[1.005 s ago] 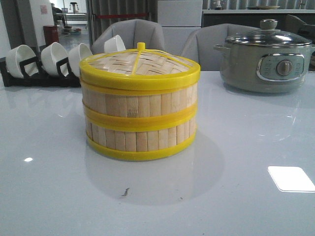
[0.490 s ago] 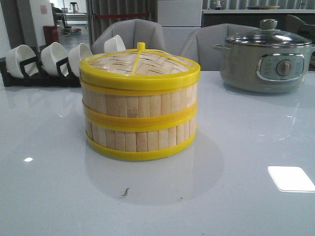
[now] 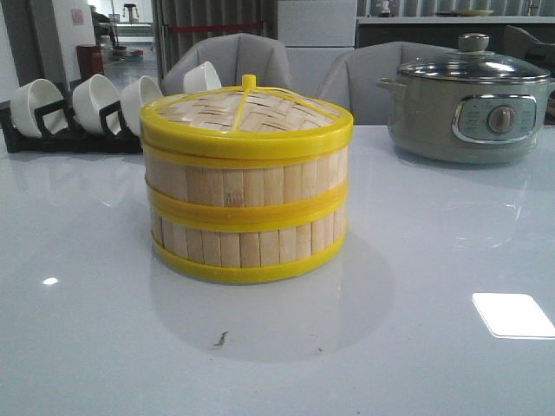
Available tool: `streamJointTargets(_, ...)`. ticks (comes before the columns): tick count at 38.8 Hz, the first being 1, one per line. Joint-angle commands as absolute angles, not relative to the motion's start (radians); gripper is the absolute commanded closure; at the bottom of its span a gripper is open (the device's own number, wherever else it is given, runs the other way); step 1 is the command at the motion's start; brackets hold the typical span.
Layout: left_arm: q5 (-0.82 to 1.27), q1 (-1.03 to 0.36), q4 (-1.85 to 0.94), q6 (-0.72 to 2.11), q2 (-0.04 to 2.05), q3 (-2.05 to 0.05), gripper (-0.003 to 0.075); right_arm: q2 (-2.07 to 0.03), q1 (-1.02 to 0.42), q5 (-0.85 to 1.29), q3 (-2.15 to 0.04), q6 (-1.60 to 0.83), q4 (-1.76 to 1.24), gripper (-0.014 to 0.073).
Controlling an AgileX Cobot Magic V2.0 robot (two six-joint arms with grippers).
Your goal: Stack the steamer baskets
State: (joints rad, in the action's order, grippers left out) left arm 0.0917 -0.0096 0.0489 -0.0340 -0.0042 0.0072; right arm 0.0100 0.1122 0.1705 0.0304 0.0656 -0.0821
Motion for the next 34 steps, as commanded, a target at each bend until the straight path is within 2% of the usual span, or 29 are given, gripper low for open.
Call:
streamJointTargets(1, 0.007, -0.008, 0.039, -0.036, -0.017, 0.006, 0.0634, 0.031, 0.12, 0.085, 0.015, 0.054, -0.076, 0.0542)
streamJointTargets(34, 0.007, -0.008, 0.039, -0.036, -0.017, 0.006, 0.0634, 0.031, 0.12, 0.099, 0.015, 0.051, -0.075, 0.0542)
